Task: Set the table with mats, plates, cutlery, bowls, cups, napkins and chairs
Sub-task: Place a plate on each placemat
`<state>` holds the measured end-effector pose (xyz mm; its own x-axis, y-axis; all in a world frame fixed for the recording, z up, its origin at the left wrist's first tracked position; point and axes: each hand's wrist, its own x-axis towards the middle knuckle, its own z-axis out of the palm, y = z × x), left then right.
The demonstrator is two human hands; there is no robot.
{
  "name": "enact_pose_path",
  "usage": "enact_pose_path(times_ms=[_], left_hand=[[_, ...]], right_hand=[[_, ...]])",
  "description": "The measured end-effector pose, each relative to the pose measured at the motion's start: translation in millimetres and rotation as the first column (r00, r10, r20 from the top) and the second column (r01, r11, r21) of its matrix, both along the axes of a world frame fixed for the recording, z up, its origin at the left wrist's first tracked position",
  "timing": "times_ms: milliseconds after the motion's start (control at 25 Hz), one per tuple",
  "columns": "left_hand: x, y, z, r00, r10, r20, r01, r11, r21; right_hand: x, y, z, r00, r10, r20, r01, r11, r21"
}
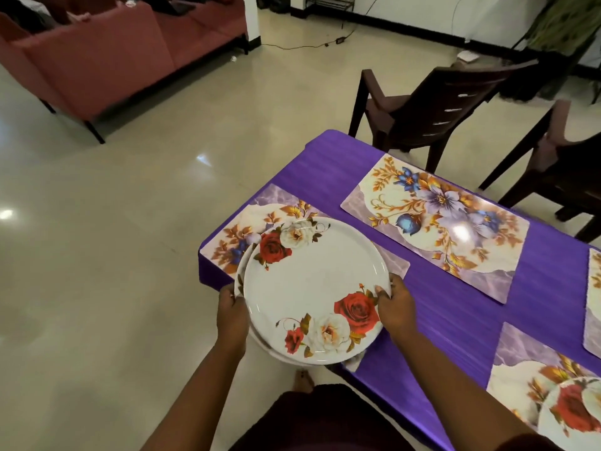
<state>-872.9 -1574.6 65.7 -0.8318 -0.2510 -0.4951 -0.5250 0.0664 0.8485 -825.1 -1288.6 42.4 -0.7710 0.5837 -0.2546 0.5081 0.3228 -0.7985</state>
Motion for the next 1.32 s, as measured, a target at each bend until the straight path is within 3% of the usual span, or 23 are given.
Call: enact_pose_path(times_ms=[360, 760, 1120, 1240, 1320], left_hand=[[-107, 8, 12, 0.974, -0.203, 0.104, 0.216, 0.968, -0.132], [-122, -9, -7, 0.962, -0.248, 0.114, 0.268, 0.941, -0.207], [-135, -5, -17, 0.938, -0.326, 0.115, 0.345, 0.908, -0.239], [-133, -4, -20, 0.936, -0.345, 0.067, 0.338, 0.833, -0.438], [-127, -2, -20, 0.920, -0.388, 0.055, 0.327, 0.685, -0.651]], right_hand=[[-38, -4, 9, 0.990, -0.119, 0.070, 0.120, 0.993, -0.013], [-38, -14, 9, 0.978, -0.074, 0.196, 0.086, 0.995, -0.050], [-40, -17, 10, 0.977, -0.101, 0.186, 0.122, 0.987, -0.105], [-43, -15, 12, 0.977, -0.110, 0.185, 0.136, 0.982, -0.133], [-42, -16, 14, 0.976, -0.122, 0.183, 0.155, 0.972, -0.178]])
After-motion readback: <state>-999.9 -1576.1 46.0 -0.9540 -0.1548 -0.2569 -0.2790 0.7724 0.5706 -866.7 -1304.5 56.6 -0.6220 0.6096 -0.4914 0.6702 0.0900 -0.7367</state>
